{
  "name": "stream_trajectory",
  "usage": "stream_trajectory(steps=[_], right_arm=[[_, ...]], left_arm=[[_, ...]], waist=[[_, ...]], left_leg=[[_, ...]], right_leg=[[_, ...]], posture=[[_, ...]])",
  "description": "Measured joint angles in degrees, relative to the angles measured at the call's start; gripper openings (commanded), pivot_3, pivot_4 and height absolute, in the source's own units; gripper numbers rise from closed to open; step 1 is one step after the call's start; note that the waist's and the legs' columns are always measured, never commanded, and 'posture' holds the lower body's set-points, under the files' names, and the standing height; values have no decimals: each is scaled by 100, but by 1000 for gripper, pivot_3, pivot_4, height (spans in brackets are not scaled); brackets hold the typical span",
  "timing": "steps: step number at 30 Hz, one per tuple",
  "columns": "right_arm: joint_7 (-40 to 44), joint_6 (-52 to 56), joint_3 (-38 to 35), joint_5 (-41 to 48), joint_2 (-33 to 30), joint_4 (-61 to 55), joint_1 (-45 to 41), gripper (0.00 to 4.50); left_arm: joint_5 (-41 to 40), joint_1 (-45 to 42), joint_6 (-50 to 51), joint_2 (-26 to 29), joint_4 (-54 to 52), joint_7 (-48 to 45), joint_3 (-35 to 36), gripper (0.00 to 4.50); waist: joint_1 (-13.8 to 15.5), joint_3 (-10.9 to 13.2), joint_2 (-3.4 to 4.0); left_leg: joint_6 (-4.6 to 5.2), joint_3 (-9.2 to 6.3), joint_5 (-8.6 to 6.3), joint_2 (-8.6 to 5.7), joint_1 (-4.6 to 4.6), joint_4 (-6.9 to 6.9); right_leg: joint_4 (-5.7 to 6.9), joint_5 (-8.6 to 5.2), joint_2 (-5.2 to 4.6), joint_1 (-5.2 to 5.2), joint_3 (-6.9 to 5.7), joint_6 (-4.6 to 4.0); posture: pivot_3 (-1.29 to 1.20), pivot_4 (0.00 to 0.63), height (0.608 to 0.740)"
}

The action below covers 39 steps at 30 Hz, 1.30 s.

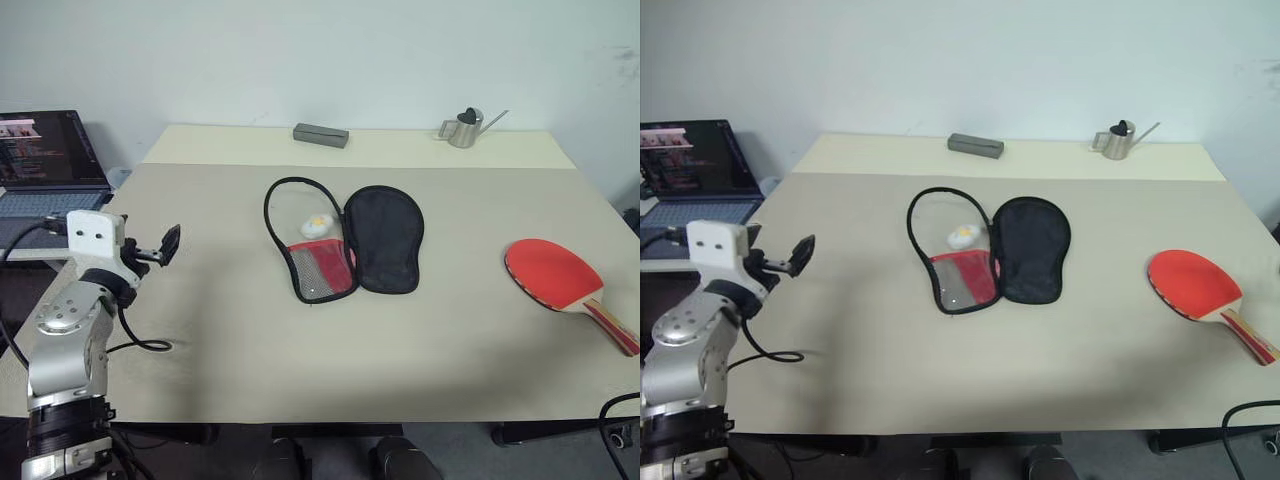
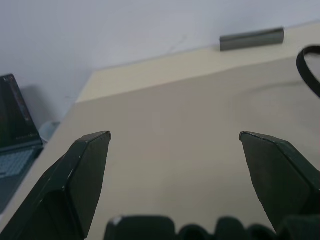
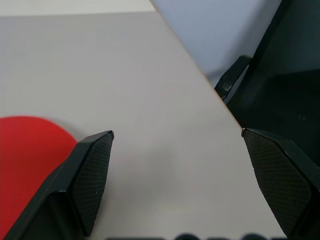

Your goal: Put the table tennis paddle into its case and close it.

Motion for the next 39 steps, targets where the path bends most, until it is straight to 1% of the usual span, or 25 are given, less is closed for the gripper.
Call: stream_trajectory(steps=[5,10,14,18,23,27,34,39], right_arm=[[160,56,-12,4,-202,-87,178,4491],[420,125,-73,83,-242,-281,211,4491],[554,192,-93,110,-213,-430,161,4491],[627,197,-95,114,-11,-575,9,4491],[755,249,-126,251,125,-655,26,4491],[908,287,-137,301,248,-903,47,4491],[1074,414,-105,326,624,-961,43,4491],[1772,884,139,454,966,-1782,31,4491]], left_arm=[[106,-433,-329,-54,598,9,-111,4500],[69,-538,-469,-194,789,-53,-195,4500],[28,-546,-533,-142,900,-141,-184,4500],[16,-595,-733,65,1122,-234,-129,4500],[-28,-639,-903,401,1371,-290,125,4500],[-28,-699,-1005,404,1665,-371,146,4500],[-82,-811,-1058,410,1655,-513,150,4500],[-277,-801,-840,414,1174,-1056,-10,4500]], waist=[[9,0,0],[-29,0,0],[-73,0,0],[-120,0,0],[-122,0,0],[-121,0,0],[-130,0,0],[-127,0,0]], left_leg=[[1,5,-1,-1,0,0],[2,7,-1,1,3,0],[2,8,-1,1,4,0],[2,8,-1,1,4,1],[2,10,-2,-1,4,-3],[3,9,-2,1,4,-3],[3,11,-2,1,4,-3],[2,8,-2,2,3,-2]], right_leg=[[-2,1,-1,1,3,3],[2,2,0,0,5,4],[2,2,1,1,5,4],[2,3,1,1,5,6],[1,3,-3,1,5,6],[1,4,-2,1,4,7],[2,4,-2,0,5,7],[4,4,-1,0,3,8]], posture=[[0,150,740],[0,150,740],[0,150,740],[0,150,740],[0,150,740],[0,150,740],[0,150,740],[0,150,740]])
